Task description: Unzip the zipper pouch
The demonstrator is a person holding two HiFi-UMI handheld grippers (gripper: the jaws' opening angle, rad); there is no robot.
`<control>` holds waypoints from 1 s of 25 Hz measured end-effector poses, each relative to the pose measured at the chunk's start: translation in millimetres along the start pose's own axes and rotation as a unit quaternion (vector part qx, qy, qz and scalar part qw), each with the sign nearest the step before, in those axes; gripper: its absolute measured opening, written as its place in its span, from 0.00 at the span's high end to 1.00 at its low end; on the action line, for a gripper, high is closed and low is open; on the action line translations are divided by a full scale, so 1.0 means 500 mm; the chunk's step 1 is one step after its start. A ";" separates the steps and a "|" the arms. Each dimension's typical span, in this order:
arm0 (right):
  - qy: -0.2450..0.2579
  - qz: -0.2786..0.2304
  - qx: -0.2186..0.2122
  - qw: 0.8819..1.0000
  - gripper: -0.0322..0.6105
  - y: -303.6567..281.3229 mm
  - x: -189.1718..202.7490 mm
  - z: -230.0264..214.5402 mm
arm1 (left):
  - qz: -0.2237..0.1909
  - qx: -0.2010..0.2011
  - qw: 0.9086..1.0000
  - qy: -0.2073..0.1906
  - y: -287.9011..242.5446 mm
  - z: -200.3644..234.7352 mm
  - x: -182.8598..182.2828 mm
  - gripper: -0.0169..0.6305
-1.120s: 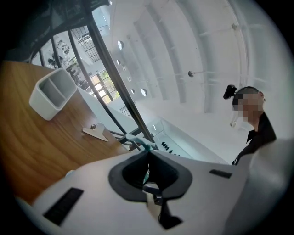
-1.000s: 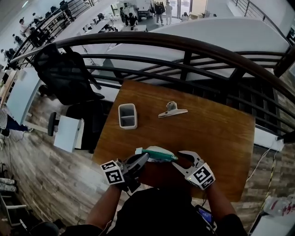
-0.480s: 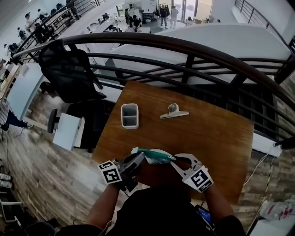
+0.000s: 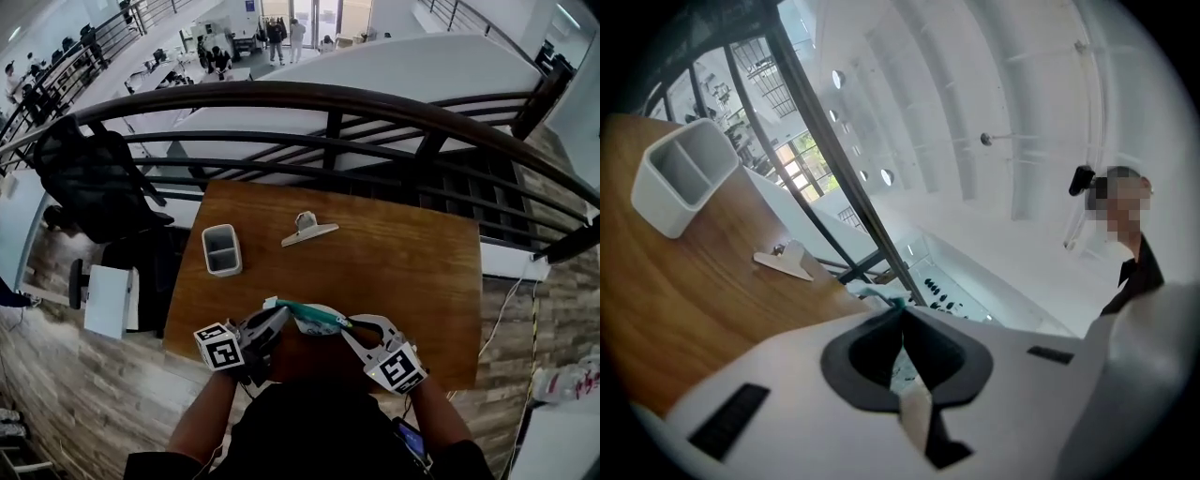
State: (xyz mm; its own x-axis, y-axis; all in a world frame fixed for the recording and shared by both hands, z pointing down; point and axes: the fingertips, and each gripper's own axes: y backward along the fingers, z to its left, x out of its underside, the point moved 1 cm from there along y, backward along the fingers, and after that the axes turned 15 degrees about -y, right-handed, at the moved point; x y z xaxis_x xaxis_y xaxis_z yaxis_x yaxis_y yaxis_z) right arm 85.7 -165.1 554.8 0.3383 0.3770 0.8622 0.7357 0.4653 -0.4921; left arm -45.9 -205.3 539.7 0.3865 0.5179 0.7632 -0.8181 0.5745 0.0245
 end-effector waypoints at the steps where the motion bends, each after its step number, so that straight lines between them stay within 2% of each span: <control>1: 0.003 0.006 0.005 1.000 0.87 0.005 0.009 -0.003 | 0.008 0.001 1.000 -0.006 -0.009 -0.002 0.004 0.95; 5: -0.013 0.008 0.023 1.000 0.87 0.025 0.019 -0.019 | 0.049 -0.010 0.997 -0.066 -0.034 -0.011 0.019 0.95; 9: -0.023 0.001 0.028 0.999 0.87 0.031 0.016 -0.019 | 0.074 -0.029 0.990 -0.115 -0.034 -0.015 0.021 0.93; 11: -0.029 0.000 0.028 0.999 0.87 0.024 0.014 -0.018 | 0.090 -0.045 0.987 -0.127 -0.018 -0.007 0.025 0.88; 15: -0.036 0.000 0.030 0.999 0.87 0.010 0.006 -0.017 | 0.129 -0.064 0.980 -0.133 0.040 0.010 0.034 0.72; 18: -0.028 0.001 0.027 0.999 0.87 -0.002 0.001 -0.010 | 0.133 -0.086 0.972 -0.172 0.081 0.013 0.015 0.72; 20: -0.023 0.000 0.026 0.999 0.87 -0.006 -0.001 -0.003 | 0.126 -0.074 0.972 -0.185 0.081 -0.007 -0.003 0.73; 25: -0.017 -0.002 0.025 1.000 0.87 -0.005 -0.005 0.009 | 0.130 0.004 0.973 -0.189 0.009 -0.090 -0.009 0.77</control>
State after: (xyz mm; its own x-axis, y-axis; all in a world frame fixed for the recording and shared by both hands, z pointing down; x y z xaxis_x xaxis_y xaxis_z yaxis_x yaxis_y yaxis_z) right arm 80.3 -163.7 553.6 0.3155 0.4018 0.8597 0.7065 0.5053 -0.4954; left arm -32.2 -176.7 507.2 -0.0161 0.3744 0.9271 -0.8715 0.4493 -0.1966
